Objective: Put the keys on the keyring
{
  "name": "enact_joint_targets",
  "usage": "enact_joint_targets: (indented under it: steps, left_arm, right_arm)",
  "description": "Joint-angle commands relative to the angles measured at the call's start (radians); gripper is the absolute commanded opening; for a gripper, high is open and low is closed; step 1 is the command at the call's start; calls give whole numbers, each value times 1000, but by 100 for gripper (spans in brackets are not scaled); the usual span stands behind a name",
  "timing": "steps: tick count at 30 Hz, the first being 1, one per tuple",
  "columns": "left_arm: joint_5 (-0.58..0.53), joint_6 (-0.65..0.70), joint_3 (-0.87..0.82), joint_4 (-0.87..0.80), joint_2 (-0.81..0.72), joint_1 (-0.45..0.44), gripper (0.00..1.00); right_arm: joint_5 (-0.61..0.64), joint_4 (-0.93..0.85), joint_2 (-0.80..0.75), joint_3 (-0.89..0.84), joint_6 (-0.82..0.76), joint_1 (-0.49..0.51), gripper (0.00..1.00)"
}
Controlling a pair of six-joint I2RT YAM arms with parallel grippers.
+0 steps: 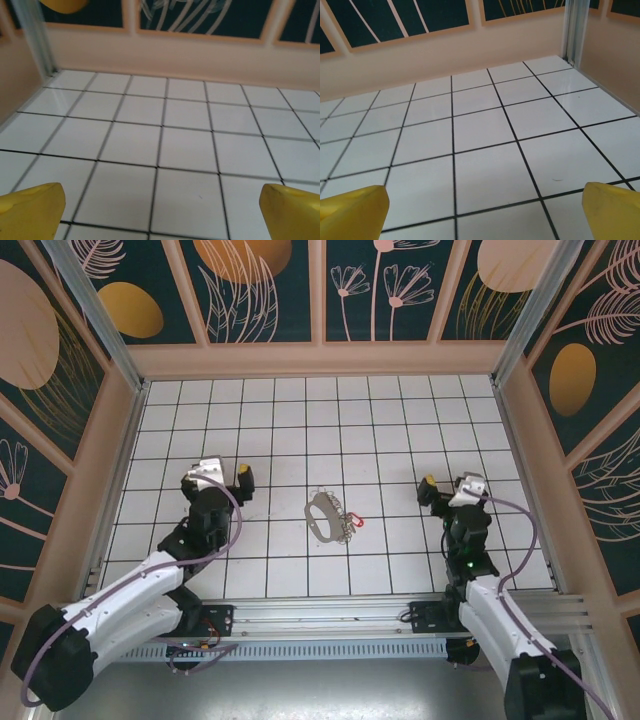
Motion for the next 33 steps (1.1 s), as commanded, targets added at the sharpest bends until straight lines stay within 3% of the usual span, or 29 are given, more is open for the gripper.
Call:
enact_joint_targets:
  steps: [1,7,9,12,16,21,27,30,33]
  left_arm:
    - [-57,68,10,93,27,112,99]
    - [25,10,-83,314,115,343,99]
    - [17,39,-64,368,194,374,99]
    - [12,171,-67,527,295,382,99]
    - [54,277,-114,759,422,430,99]
    - [169,320,-97,798,528,487,99]
    - [347,276,-132,787,473,494,99]
    - [454,264,-141,848,496,494,99]
    - [476,284,-149,927,554,494,99]
  right_arm:
    - [-119,456,79,-110,-83,-81,99]
    - [-228,859,525,-67,-66,-163,99]
    - [-247,960,653,-33,-65,-164,99]
    - [-252,960,764,25,-56,-173,99]
    - [-256,1000,819,30,-34,-192,99]
    - [-268,1058,907,43,2,-218,99]
    - [-330,799,890,168,-35,-212,99]
    - [-306,757,892,190,-37,-204,99]
    - [-279,748,892,195,-43,-192,99]
